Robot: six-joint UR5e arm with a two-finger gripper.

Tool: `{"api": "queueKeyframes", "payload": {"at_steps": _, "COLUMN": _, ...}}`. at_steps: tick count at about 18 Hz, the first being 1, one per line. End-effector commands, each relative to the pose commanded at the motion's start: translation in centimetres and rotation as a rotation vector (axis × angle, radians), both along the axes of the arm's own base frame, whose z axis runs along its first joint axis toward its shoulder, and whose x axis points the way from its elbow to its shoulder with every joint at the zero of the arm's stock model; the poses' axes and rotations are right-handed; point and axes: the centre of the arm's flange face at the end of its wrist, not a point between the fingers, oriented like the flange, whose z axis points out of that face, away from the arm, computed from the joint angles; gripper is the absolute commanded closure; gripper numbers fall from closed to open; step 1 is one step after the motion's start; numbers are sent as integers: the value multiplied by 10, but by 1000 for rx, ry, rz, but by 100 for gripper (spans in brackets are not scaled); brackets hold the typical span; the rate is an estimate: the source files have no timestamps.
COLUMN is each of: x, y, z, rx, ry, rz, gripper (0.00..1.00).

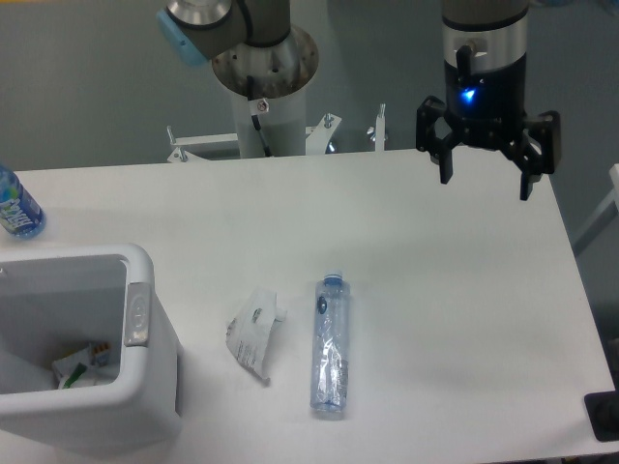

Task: Place the trash in the trash can

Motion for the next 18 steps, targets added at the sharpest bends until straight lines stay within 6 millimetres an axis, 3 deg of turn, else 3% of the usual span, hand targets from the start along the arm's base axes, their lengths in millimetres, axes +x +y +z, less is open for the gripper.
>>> {"api": "queueKeyframes", "payload": {"at_steps": 9, "x": 1, "y": 5, "z": -3, "rx": 35, "ry": -21, "rz": 78, "gripper": 0}}
{"api": "queueKeyframes", "payload": {"at_steps": 14, "x": -4, "y": 12, "z": -20, "rx": 79, "ry": -35, "rz": 186, "gripper": 0}}
{"api": "queueKeyframes", "payload": {"at_steps": 18, "x": 16, "y": 40, "z": -44, "rx": 93, "ry": -74, "rz": 206, "gripper": 0}}
